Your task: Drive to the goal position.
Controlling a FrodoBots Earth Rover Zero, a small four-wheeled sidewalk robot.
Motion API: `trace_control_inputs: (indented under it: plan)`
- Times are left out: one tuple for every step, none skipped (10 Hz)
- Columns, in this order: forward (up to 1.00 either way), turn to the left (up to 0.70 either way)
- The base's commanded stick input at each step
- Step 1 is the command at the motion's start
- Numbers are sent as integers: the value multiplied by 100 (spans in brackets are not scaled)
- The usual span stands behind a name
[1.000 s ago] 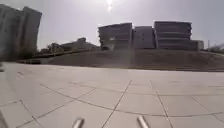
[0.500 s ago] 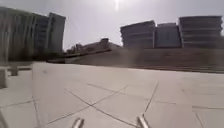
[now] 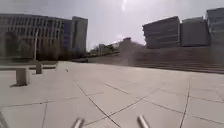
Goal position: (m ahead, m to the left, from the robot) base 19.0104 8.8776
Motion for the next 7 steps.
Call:
trace_control_inputs:
  plan:
    - [70, 1]
    - [70, 1]
    - [70, 1]
    - [70, 1]
    - [70, 1]
    - [70, 1]
    - [70, 1]
